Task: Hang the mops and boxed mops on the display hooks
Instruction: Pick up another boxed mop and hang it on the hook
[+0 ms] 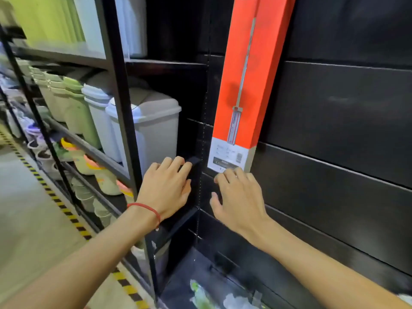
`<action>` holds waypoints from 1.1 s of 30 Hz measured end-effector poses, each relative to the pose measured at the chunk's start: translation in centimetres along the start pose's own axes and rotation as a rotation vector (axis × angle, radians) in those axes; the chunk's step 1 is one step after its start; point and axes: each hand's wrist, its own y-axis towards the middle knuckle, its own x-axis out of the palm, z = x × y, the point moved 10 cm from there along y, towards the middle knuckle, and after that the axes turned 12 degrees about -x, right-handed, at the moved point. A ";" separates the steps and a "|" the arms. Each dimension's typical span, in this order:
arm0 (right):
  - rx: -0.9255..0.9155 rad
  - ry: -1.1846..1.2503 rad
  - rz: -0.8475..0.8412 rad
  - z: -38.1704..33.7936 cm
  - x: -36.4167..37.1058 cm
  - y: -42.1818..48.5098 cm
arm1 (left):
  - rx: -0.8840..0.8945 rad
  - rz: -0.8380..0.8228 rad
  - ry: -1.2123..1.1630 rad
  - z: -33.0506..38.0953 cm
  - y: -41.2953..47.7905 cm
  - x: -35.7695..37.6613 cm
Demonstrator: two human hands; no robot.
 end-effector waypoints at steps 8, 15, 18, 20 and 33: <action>-0.091 0.238 -0.095 -11.2 2.7 -7.1 | -0.139 -0.209 0.147 -4.5 -16.6 -1.0; -0.137 0.382 -0.113 -23.1 3.6 -12.4 | -0.229 -0.336 0.162 -11.5 -29.7 -1.1; -0.152 0.375 -0.167 -28.7 4.6 -14.1 | -0.249 -0.398 0.154 -14.9 -34.8 -1.4; -0.143 0.393 -0.229 -32.2 5.6 -15.1 | -0.278 -0.447 0.156 -17.2 -38.1 -1.5; -0.249 0.451 -0.309 -46.7 13.3 -19.7 | -0.353 -0.517 0.041 -26.1 -52.5 5.0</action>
